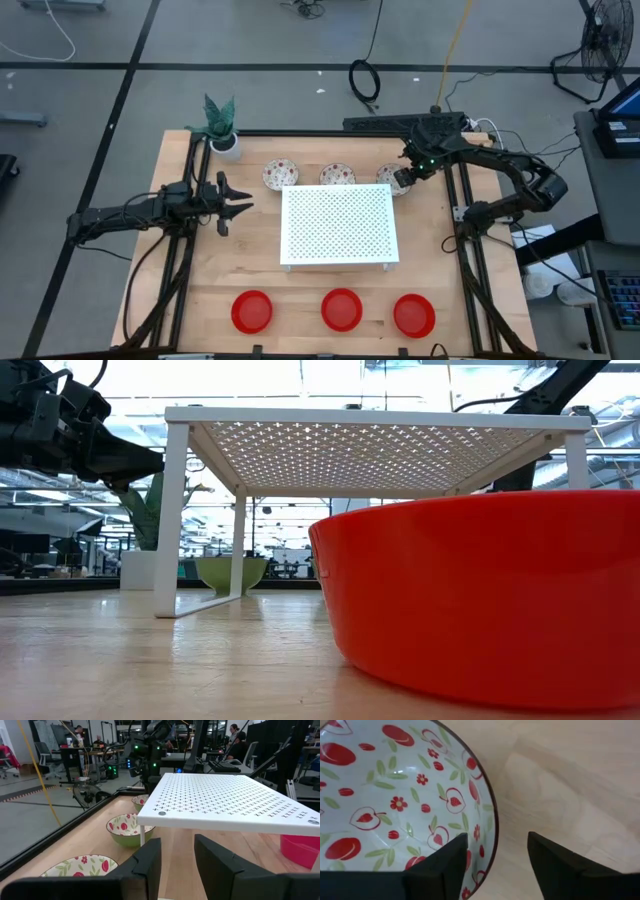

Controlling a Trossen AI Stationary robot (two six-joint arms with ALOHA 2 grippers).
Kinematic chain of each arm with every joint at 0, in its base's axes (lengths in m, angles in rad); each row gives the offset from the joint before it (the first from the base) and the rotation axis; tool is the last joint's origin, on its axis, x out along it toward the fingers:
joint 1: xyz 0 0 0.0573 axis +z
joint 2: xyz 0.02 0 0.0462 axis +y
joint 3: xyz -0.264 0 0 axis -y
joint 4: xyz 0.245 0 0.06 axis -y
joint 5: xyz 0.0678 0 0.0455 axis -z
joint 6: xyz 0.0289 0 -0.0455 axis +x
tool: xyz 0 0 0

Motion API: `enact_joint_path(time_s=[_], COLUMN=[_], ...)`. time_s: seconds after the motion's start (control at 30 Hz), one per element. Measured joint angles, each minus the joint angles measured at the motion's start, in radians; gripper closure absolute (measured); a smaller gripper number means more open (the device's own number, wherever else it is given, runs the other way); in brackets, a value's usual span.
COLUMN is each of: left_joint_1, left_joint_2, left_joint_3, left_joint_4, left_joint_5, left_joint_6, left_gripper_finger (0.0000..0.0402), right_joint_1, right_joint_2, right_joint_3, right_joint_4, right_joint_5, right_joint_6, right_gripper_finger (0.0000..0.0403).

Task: Pick & Place Mini bowls
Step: Put the right white patterned bowl on the shelf

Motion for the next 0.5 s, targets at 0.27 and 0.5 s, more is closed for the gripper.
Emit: enact_joint_path(time_s=[0.27, 0.5], left_joint_1=[0.000, 0.000], left_joint_2=[0.000, 0.000], left_joint_3=[0.000, 0.000], left_joint_4=[0.000, 0.000], left_joint_5=[0.000, 0.000], left_joint_6=[0.000, 0.000], left_gripper_finger=[0.0282, 0.0282], right_joint_1=[0.000, 0.000], right_joint_2=[0.000, -0.001], right_joint_3=[0.000, 0.000], right_joint_4=[0.016, 0.039], right_joint_5=[-0.001, -0.002], right_joint_6=[-0.001, -0.024], right_gripper_finger=[0.0303, 0.0372])
